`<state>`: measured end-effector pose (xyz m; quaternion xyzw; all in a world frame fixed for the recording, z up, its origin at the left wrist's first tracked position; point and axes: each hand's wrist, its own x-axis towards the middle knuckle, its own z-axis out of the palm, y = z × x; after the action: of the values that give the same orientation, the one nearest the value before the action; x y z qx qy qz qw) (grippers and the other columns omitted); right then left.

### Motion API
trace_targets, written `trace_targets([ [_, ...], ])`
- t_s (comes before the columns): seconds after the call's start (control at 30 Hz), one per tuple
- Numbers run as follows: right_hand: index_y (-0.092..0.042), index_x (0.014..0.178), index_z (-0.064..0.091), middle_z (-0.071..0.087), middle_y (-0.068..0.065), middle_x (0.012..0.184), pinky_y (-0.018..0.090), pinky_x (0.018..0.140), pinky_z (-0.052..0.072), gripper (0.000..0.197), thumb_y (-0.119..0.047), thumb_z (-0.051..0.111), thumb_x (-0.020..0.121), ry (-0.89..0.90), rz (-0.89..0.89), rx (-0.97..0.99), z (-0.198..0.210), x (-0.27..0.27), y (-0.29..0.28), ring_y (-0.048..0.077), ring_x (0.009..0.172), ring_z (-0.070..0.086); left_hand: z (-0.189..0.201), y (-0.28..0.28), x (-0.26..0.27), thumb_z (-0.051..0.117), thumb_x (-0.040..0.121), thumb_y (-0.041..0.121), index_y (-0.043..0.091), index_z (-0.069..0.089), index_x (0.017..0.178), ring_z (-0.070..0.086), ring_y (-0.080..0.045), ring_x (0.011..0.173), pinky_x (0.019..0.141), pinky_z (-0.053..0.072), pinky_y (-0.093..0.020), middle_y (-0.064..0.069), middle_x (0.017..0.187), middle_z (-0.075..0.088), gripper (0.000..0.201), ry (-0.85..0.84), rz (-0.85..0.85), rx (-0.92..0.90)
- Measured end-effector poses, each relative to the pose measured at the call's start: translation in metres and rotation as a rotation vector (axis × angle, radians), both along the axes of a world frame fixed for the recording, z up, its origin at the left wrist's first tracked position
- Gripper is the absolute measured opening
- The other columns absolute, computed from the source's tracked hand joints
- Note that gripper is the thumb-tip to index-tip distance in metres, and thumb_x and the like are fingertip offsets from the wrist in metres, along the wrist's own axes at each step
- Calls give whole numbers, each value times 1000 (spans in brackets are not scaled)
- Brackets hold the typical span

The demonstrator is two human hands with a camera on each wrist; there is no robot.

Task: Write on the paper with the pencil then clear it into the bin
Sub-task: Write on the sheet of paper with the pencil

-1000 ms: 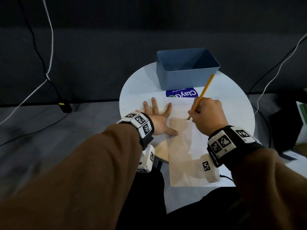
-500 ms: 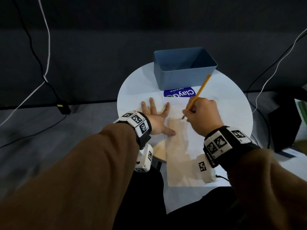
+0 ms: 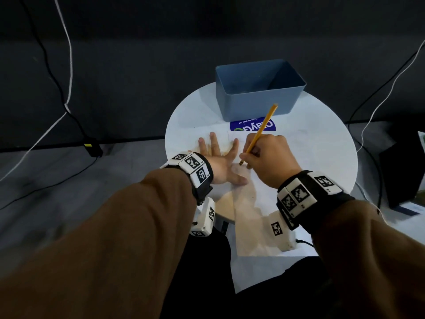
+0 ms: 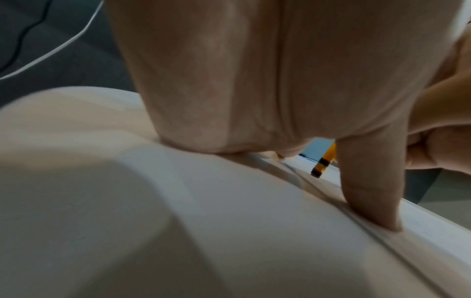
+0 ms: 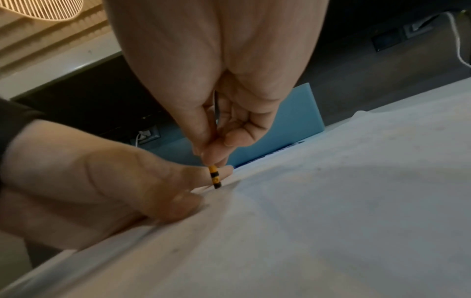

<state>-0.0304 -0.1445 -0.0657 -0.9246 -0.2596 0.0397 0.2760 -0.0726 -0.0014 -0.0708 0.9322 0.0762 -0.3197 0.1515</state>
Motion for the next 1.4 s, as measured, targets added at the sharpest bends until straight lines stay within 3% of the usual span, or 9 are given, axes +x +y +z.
trace_targets([
  [0.2,-21,74,63,70,-3,75,20,67,46,20,-21,71,91,-25,-36,-15,3,5,-5,11,72,65,-2,1,3,57,84,71,38,-27,151,-36,-50,138,110,-11,-69,-22,149,-46,113,5,1,-4],
  [0.4,-21,71,61,71,-1,74,31,76,52,22,-18,73,89,-18,-13,28,-2,6,-3,16,70,68,-4,2,2,58,83,72,41,-27,151,-34,-50,139,110,-6,-75,-21,149,-46,113,3,9,-1],
  [0.53,-19,71,63,71,-2,72,23,71,52,21,-16,73,89,-26,5,71,1,5,-2,11,67,68,-5,1,3,58,83,72,40,-27,151,-35,-50,138,109,-8,-73,-21,149,-46,113,3,12,-11],
  [0.67,-15,74,64,71,1,71,36,77,55,17,-17,72,89,-13,21,26,0,5,-2,21,71,69,-5,2,2,59,83,72,41,-26,151,-35,-50,138,109,-8,-73,-21,149,-45,113,-2,9,-23],
  [0.77,-17,72,63,70,0,70,37,82,56,20,-16,73,89,-34,-99,33,2,19,-17,21,74,69,-6,4,3,60,81,73,42,-26,151,-36,-48,138,109,-9,-73,-18,148,-48,115,-8,18,-29],
  [1.0,-20,71,60,69,1,74,42,80,58,23,-17,73,90,-25,-106,3,3,20,-24,20,72,68,-4,2,2,60,82,72,40,-26,151,-36,-48,139,110,-11,-69,-17,149,-47,115,-5,20,-28],
  [1.17,-21,72,63,69,-4,70,37,82,57,21,-20,73,91,-31,-76,26,8,15,-24,20,78,68,-3,2,2,59,83,71,40,-26,151,-36,-48,139,111,-11,-69,-19,149,-46,114,-6,16,-31],
  [1.33,-17,77,65,71,-3,72,22,75,51,17,-21,72,91,-15,-17,5,3,10,-7,12,72,68,-2,2,0,58,84,71,39,-26,151,-36,-48,139,111,-12,-67,-20,150,-45,113,-5,6,-26],
  [1.4,-18,75,63,70,-1,74,24,75,51,19,-21,72,91,-27,-70,-27,2,15,-14,14,74,66,-2,2,0,59,83,71,39,-26,151,-36,-47,139,111,-12,-67,-19,150,-45,114,-5,15,-39],
])
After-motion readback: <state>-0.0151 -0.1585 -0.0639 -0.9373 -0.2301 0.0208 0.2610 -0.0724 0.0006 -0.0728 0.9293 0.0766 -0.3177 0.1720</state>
